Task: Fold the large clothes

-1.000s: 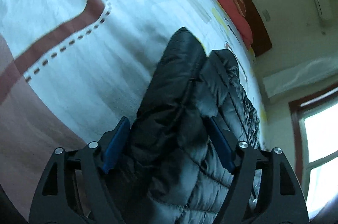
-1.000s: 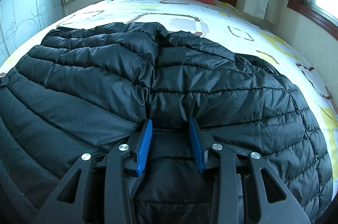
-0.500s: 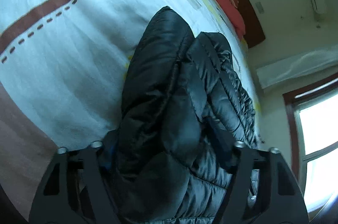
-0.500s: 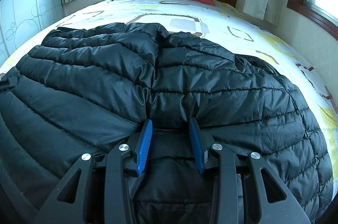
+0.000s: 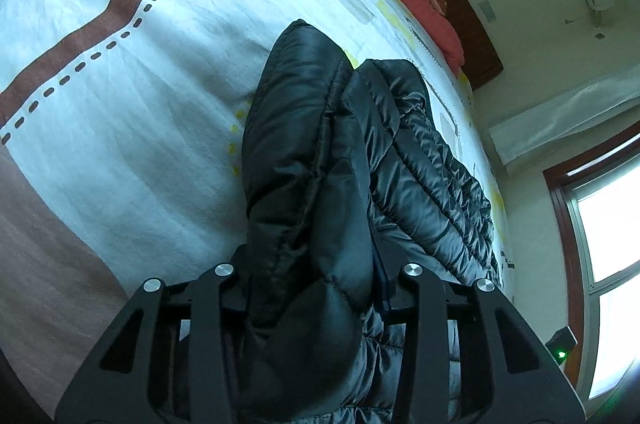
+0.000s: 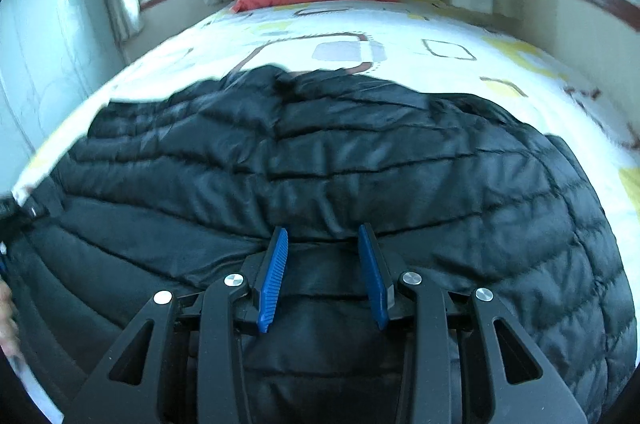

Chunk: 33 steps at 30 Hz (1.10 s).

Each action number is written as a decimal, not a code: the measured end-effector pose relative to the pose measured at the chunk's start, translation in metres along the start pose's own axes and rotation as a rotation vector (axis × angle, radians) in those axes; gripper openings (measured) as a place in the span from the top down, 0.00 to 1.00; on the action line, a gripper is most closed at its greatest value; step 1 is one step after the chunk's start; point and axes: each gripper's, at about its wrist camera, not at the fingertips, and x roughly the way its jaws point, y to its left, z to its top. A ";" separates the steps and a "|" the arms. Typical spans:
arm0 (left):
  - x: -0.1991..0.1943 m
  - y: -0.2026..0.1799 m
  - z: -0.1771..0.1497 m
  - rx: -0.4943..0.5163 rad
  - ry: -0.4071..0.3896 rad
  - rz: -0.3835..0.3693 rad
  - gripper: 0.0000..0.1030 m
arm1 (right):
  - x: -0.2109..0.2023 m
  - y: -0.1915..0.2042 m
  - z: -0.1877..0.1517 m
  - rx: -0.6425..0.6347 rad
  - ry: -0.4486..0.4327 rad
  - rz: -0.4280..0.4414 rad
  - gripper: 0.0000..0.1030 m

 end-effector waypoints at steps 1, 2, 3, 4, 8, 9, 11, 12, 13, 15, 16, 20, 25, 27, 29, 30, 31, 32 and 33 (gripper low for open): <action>0.000 0.000 0.000 0.000 -0.001 0.001 0.61 | -0.003 -0.010 0.002 0.027 -0.010 -0.006 0.63; 0.000 0.000 0.000 0.001 -0.002 0.002 0.61 | -0.005 -0.020 0.003 0.047 -0.017 -0.016 0.63; 0.000 0.000 0.000 0.001 -0.002 0.003 0.61 | -0.007 -0.030 0.005 0.068 -0.024 -0.029 0.62; 0.000 0.000 -0.001 0.001 -0.002 0.002 0.61 | -0.009 -0.045 0.007 0.100 -0.032 -0.053 0.62; 0.000 0.000 -0.001 -0.002 0.000 -0.002 0.61 | -0.014 -0.097 0.012 0.218 -0.051 -0.108 0.60; -0.001 0.001 -0.001 -0.004 0.001 -0.006 0.61 | -0.017 -0.113 0.012 0.245 -0.060 -0.119 0.57; -0.001 0.002 0.000 -0.011 0.004 -0.013 0.61 | -0.023 -0.146 0.015 0.299 -0.086 -0.152 0.48; -0.001 0.003 0.000 -0.013 0.004 -0.015 0.61 | -0.025 -0.157 0.015 0.319 -0.092 -0.162 0.40; -0.001 0.003 0.000 -0.016 0.006 -0.018 0.61 | -0.025 -0.169 0.016 0.340 -0.091 -0.162 0.34; -0.001 0.005 0.001 -0.020 0.008 -0.020 0.61 | -0.018 -0.197 0.015 0.407 -0.043 -0.093 0.33; -0.001 0.005 0.001 -0.020 0.008 -0.020 0.61 | -0.013 -0.207 0.013 0.441 -0.019 -0.047 0.32; -0.001 0.005 0.001 -0.023 0.008 -0.023 0.61 | 0.026 -0.240 -0.002 0.632 0.107 0.238 0.32; 0.000 0.005 0.001 -0.020 0.008 -0.020 0.61 | 0.041 -0.234 -0.007 0.624 0.074 0.331 0.27; 0.000 0.005 0.001 -0.017 0.009 -0.019 0.61 | 0.047 -0.229 -0.003 0.582 0.074 0.328 0.27; 0.000 0.005 0.000 -0.017 0.008 -0.019 0.61 | 0.052 -0.220 0.001 0.552 0.087 0.333 0.29; 0.000 0.005 0.000 -0.017 0.008 -0.019 0.62 | 0.052 -0.216 0.000 0.540 0.091 0.323 0.34; 0.000 0.004 0.001 -0.015 0.008 -0.019 0.62 | 0.055 -0.213 0.001 0.533 0.096 0.312 0.40; 0.000 0.004 0.000 -0.013 0.008 -0.019 0.63 | 0.058 -0.209 0.002 0.528 0.097 0.304 0.42; -0.001 0.003 0.001 -0.011 0.009 -0.021 0.65 | 0.060 -0.206 0.002 0.523 0.095 0.298 0.46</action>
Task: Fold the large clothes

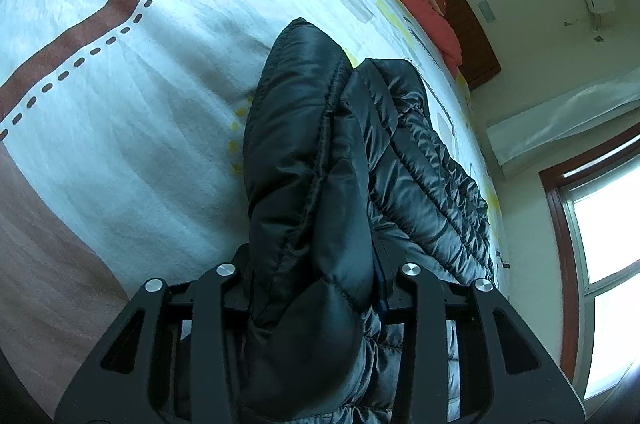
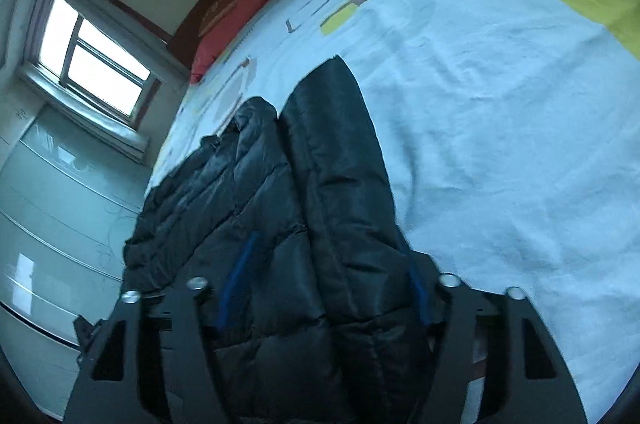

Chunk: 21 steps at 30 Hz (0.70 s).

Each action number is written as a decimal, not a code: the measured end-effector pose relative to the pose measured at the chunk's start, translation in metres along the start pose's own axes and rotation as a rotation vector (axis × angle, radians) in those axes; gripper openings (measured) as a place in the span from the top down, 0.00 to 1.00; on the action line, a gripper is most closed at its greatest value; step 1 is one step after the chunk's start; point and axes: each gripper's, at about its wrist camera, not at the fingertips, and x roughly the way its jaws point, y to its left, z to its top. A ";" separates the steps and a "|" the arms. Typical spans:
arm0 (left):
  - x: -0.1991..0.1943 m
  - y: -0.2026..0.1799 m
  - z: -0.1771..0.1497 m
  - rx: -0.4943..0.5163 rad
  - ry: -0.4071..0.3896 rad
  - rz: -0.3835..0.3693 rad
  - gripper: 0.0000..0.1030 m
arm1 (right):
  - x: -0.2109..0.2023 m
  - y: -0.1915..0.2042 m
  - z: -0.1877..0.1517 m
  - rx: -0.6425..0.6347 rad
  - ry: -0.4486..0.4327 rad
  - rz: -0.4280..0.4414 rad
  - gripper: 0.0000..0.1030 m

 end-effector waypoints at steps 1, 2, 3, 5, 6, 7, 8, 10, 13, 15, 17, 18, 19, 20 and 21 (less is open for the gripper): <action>-0.001 -0.002 0.000 0.001 -0.001 -0.001 0.67 | 0.002 0.002 0.000 -0.005 -0.003 -0.009 0.48; -0.003 -0.004 0.000 0.004 -0.001 -0.001 0.68 | 0.005 0.004 -0.002 -0.011 -0.009 -0.019 0.49; -0.006 -0.008 0.001 0.011 -0.005 0.003 0.70 | 0.005 0.005 -0.002 -0.014 -0.013 -0.024 0.51; -0.012 -0.016 0.001 0.025 -0.018 0.005 0.73 | 0.005 0.007 -0.005 -0.022 -0.024 -0.037 0.52; -0.018 -0.024 0.001 0.045 -0.032 0.002 0.74 | 0.006 0.007 -0.006 -0.025 -0.028 -0.040 0.53; -0.022 -0.031 0.001 0.060 -0.041 -0.002 0.75 | 0.007 0.009 -0.006 -0.026 -0.031 -0.042 0.53; -0.027 -0.039 0.001 0.075 -0.048 -0.009 0.76 | 0.007 0.010 -0.007 -0.027 -0.035 -0.044 0.53; -0.036 -0.057 -0.001 0.105 -0.061 -0.041 0.77 | 0.009 0.014 -0.009 -0.033 -0.043 -0.051 0.54; -0.046 -0.089 -0.007 0.158 -0.067 -0.079 0.78 | 0.009 0.013 -0.011 -0.032 -0.050 -0.050 0.54; -0.048 -0.110 -0.015 0.202 -0.066 -0.090 0.78 | 0.004 0.007 -0.013 -0.024 -0.052 -0.038 0.55; -0.049 -0.128 -0.022 0.238 -0.062 -0.099 0.78 | 0.003 0.002 -0.014 -0.013 -0.054 -0.023 0.55; -0.049 -0.140 -0.028 0.260 -0.060 -0.102 0.78 | 0.002 0.000 -0.015 -0.008 -0.054 -0.016 0.55; -0.049 -0.151 -0.032 0.278 -0.058 -0.104 0.78 | 0.000 -0.003 -0.015 -0.002 -0.055 -0.008 0.56; -0.048 -0.157 -0.036 0.290 -0.056 -0.107 0.78 | 0.000 -0.004 -0.015 0.001 -0.056 -0.002 0.56; -0.046 -0.169 -0.043 0.308 -0.053 -0.112 0.78 | -0.001 -0.005 -0.015 0.004 -0.056 0.004 0.56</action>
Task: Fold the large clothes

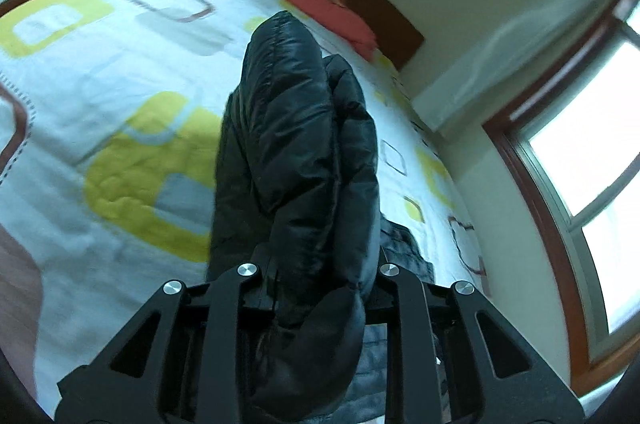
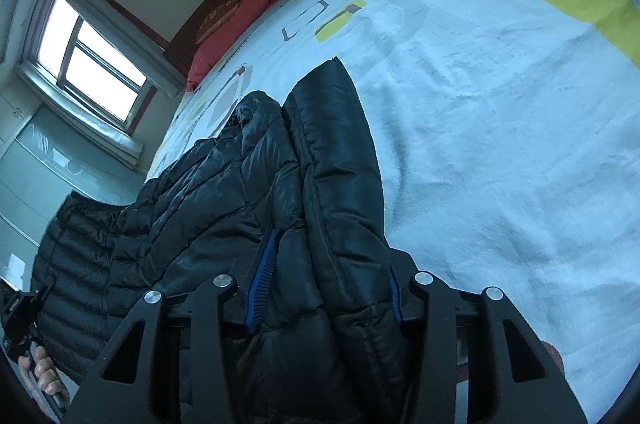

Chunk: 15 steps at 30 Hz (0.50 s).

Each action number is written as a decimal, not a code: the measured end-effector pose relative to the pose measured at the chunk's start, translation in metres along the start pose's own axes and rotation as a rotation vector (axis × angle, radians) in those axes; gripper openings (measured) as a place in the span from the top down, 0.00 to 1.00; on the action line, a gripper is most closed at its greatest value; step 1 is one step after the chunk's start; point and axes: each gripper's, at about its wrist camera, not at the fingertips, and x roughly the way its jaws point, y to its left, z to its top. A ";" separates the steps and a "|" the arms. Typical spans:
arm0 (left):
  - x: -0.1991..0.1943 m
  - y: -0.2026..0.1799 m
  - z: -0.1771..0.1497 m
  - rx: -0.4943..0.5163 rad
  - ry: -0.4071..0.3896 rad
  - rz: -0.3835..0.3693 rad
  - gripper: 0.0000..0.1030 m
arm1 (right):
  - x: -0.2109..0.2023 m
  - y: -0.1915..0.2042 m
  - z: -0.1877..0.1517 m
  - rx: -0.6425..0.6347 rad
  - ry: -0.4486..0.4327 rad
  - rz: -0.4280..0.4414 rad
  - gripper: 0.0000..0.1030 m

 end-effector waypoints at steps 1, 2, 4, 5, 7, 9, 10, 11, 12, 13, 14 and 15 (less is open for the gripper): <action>0.002 -0.010 -0.002 0.015 0.002 -0.005 0.78 | 0.001 0.000 0.000 0.005 -0.001 0.007 0.56; 0.004 -0.017 -0.004 0.025 0.004 -0.010 0.78 | 0.001 -0.002 -0.001 0.008 -0.002 0.012 0.57; 0.012 -0.039 -0.012 0.052 0.011 -0.024 0.78 | 0.004 -0.003 -0.001 0.013 -0.003 0.023 0.57; 0.016 -0.051 -0.016 0.069 0.017 -0.035 0.78 | 0.000 -0.009 -0.003 0.015 -0.003 0.027 0.57; 0.026 -0.067 -0.023 0.091 0.032 -0.055 0.78 | 0.001 -0.010 -0.003 0.019 -0.002 0.036 0.58; 0.038 -0.083 -0.030 0.111 0.054 -0.075 0.78 | 0.001 -0.011 -0.004 0.023 -0.001 0.043 0.58; 0.048 -0.092 -0.036 0.121 0.070 -0.088 0.78 | 0.002 -0.011 -0.004 0.025 -0.001 0.047 0.58; 0.053 -0.098 -0.038 0.127 0.079 -0.094 0.78 | 0.001 -0.013 -0.005 0.027 -0.001 0.050 0.59; 0.061 -0.106 -0.043 0.138 0.093 -0.103 0.78 | 0.001 -0.013 -0.005 0.029 0.000 0.053 0.59; 0.070 -0.114 -0.048 0.152 0.107 -0.111 0.78 | 0.001 -0.014 -0.006 0.030 0.000 0.056 0.59; 0.078 -0.121 -0.054 0.164 0.120 -0.117 0.78 | 0.001 -0.014 -0.006 0.033 0.000 0.059 0.59; 0.087 -0.128 -0.059 0.174 0.133 -0.122 0.79 | 0.000 -0.015 -0.007 0.036 0.000 0.062 0.60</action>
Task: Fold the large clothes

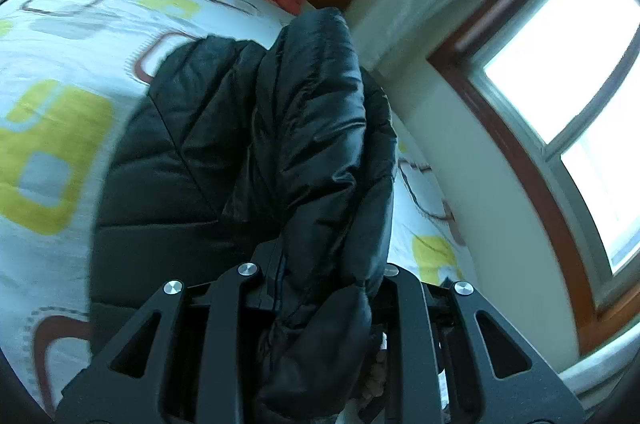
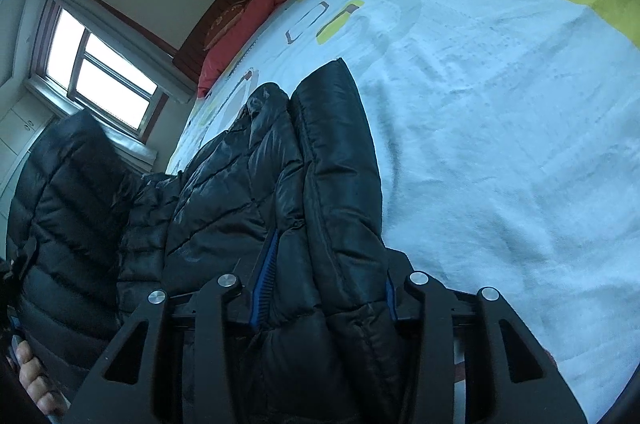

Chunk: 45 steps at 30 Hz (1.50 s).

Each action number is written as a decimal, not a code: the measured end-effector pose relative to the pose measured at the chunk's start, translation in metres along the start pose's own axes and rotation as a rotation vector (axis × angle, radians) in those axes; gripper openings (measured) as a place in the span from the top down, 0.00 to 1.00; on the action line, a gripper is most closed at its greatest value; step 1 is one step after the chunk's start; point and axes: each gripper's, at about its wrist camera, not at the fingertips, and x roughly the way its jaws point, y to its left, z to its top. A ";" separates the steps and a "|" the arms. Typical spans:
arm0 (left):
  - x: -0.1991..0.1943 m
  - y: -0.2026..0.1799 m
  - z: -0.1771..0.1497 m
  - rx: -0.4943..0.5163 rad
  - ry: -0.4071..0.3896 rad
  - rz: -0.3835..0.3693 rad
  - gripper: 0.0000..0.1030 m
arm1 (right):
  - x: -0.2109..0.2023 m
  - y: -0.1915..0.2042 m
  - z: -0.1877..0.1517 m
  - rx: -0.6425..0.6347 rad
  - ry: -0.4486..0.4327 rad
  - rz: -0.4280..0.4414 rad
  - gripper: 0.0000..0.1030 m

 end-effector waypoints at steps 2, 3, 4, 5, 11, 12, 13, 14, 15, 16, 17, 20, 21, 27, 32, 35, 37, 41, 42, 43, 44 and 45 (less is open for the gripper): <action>0.020 -0.007 -0.005 0.009 0.028 -0.007 0.79 | -0.004 -0.002 -0.001 0.005 0.000 0.004 0.60; 0.030 -0.011 -0.009 0.012 0.044 -0.011 0.79 | -0.004 -0.002 -0.002 0.007 0.000 0.007 0.61; 0.039 -0.014 -0.012 0.016 0.058 -0.013 0.79 | -0.004 -0.003 -0.003 0.010 0.001 0.011 0.61; 0.047 -0.016 -0.014 0.020 0.072 -0.015 0.79 | -0.007 -0.005 -0.003 0.012 0.001 0.015 0.61; 0.094 -0.020 -0.036 0.043 0.146 0.005 0.79 | -0.015 -0.015 -0.005 0.026 -0.001 0.036 0.62; 0.101 -0.019 -0.039 0.050 0.150 0.010 0.79 | -0.016 -0.016 -0.005 0.030 0.000 0.041 0.62; 0.105 -0.020 -0.042 0.052 0.153 0.011 0.79 | -0.018 -0.017 -0.005 0.033 0.000 0.045 0.63; 0.108 -0.019 -0.043 0.053 0.154 0.012 0.79 | -0.019 -0.019 -0.006 0.038 0.000 0.050 0.63; 0.112 -0.019 -0.045 0.056 0.157 0.013 0.79 | -0.020 -0.020 -0.006 0.040 -0.001 0.051 0.63; 0.117 -0.018 -0.047 0.063 0.161 0.013 0.79 | -0.021 -0.022 -0.006 0.041 -0.001 0.052 0.63; 0.118 -0.017 -0.050 0.064 0.162 0.012 0.79 | -0.022 -0.022 -0.007 0.042 -0.002 0.052 0.63; 0.126 -0.013 -0.054 0.061 0.163 -0.001 0.79 | -0.022 -0.024 -0.006 0.044 -0.003 0.052 0.64; 0.127 -0.013 -0.055 0.062 0.162 -0.004 0.79 | -0.022 -0.024 -0.006 0.043 -0.004 0.051 0.64; 0.116 -0.021 -0.059 0.086 0.148 -0.009 0.79 | -0.025 -0.023 -0.007 0.039 -0.007 0.042 0.64; 0.107 -0.037 -0.059 0.132 0.141 0.003 0.72 | -0.023 -0.018 -0.008 0.039 -0.008 0.034 0.64; 0.099 -0.046 -0.057 0.123 0.137 -0.019 0.61 | -0.023 -0.018 -0.008 0.038 -0.009 0.032 0.64; 0.093 -0.050 -0.057 0.113 0.132 -0.031 0.53 | -0.024 -0.017 -0.007 0.038 -0.010 0.030 0.64; 0.079 -0.061 -0.055 0.096 0.120 -0.063 0.47 | -0.024 -0.017 -0.007 0.037 -0.009 0.030 0.64; 0.075 -0.063 -0.055 0.090 0.121 -0.080 0.46 | -0.024 -0.017 -0.008 0.037 -0.009 0.030 0.64; 0.070 -0.065 -0.055 0.087 0.119 -0.091 0.46 | -0.024 -0.017 -0.008 0.037 -0.010 0.030 0.64; 0.065 -0.066 -0.055 0.086 0.112 -0.098 0.46 | -0.024 -0.017 -0.007 0.037 -0.010 0.030 0.64; 0.058 -0.067 -0.055 0.085 0.100 -0.107 0.46 | -0.024 -0.017 -0.007 0.037 -0.010 0.030 0.64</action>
